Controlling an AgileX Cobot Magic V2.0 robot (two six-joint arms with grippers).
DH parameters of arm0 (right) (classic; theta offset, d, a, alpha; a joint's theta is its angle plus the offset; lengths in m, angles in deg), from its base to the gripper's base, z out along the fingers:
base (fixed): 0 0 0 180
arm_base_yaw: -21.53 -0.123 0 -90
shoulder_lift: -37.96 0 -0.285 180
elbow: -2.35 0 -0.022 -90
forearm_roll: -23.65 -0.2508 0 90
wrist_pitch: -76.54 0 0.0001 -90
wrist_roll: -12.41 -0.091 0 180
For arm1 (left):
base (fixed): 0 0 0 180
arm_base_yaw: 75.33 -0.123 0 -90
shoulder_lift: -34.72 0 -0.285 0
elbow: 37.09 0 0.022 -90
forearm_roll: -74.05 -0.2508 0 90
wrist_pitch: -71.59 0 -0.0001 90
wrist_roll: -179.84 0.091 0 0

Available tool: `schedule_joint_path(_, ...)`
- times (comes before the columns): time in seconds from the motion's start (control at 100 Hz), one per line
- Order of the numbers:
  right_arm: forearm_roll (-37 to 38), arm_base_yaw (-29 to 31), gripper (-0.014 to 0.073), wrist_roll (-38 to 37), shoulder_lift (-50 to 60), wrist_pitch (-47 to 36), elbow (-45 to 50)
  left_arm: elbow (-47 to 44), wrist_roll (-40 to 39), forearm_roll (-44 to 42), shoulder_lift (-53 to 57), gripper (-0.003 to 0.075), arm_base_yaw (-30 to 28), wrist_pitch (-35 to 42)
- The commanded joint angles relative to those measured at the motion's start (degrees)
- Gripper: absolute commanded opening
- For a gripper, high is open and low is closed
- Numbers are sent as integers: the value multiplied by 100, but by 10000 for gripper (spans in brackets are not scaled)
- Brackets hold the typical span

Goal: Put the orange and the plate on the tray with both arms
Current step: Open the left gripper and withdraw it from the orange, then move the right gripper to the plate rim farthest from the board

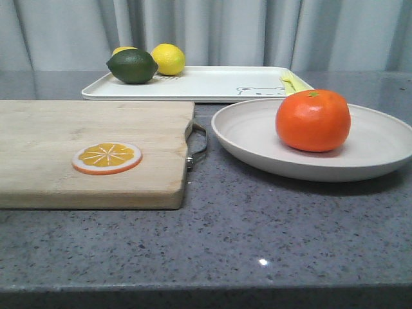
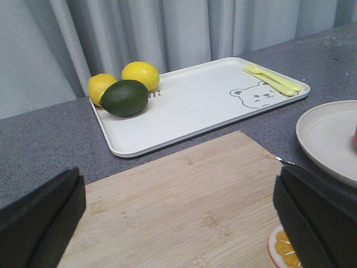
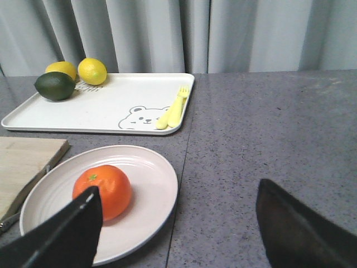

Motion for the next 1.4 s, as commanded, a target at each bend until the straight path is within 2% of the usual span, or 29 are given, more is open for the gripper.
schedule_joint_path(0.0, -221, 23, 573, -4, -256, -567, -186, 139, -8, 48, 13, 660, -19, 290)
schedule_joint_path(0.17, -383, 23, 572, -4, -1090, -834, -186, 139, -8, 48, 13, 660, -19, 290)
schedule_joint_path(0.62, -1124, 12, 572, -4, -3875, -2418, -231, 139, -8, 48, 13, 660, -19, 290)
schedule_joint_path(0.95, -1125, 12, 572, -4, -5283, -2316, -846, 135, -8, 48, 13, 660, -19, 290)
schedule_joint_path(1.39, -1130, -179, 572, -4, -5809, -2089, -1050, 135, -8, 48, 13, 660, -19, 290)
